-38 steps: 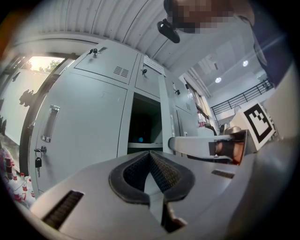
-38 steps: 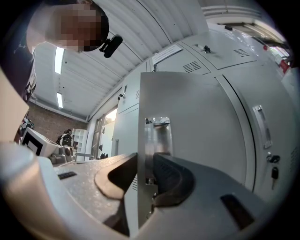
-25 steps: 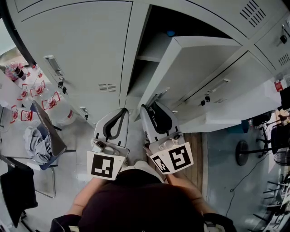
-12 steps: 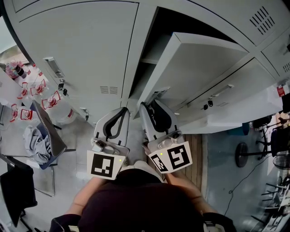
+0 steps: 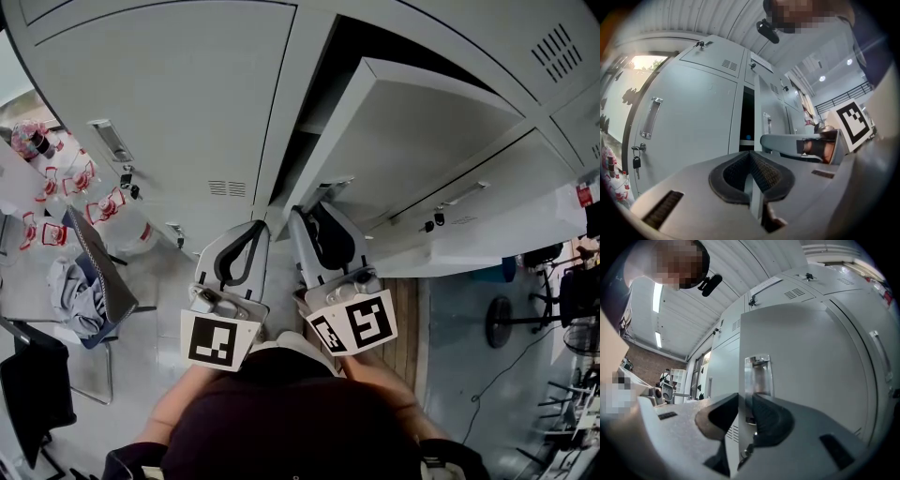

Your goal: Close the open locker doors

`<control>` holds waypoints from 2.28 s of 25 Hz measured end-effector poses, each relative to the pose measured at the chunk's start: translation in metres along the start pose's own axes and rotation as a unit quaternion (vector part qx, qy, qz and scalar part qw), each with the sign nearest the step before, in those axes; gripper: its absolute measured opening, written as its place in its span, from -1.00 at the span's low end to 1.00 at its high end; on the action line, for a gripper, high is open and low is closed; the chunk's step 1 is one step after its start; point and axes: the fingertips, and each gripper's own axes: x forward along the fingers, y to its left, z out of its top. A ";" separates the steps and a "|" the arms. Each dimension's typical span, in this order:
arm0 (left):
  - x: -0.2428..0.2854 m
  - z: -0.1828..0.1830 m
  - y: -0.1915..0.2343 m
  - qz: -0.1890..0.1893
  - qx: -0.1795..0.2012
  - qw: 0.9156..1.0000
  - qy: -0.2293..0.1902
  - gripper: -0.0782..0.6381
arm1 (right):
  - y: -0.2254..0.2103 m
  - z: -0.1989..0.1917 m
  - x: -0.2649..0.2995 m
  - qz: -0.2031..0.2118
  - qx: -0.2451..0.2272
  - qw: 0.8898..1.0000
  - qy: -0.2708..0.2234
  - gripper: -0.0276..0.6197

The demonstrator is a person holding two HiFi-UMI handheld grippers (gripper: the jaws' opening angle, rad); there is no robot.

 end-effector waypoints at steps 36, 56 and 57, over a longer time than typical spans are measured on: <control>0.015 -0.010 0.021 0.016 -0.011 1.000 0.010 -0.78 | -0.014 -0.004 0.032 0.001 -0.003 1.000 0.002 -0.69; 0.022 -0.016 0.029 0.018 -0.019 1.000 0.016 -0.78 | -0.023 -0.007 0.047 -0.006 -0.005 1.000 0.006 -0.73; 0.023 -0.016 0.029 0.018 -0.018 1.000 0.016 -0.77 | -0.023 -0.008 0.048 -0.007 -0.005 1.000 0.006 -0.73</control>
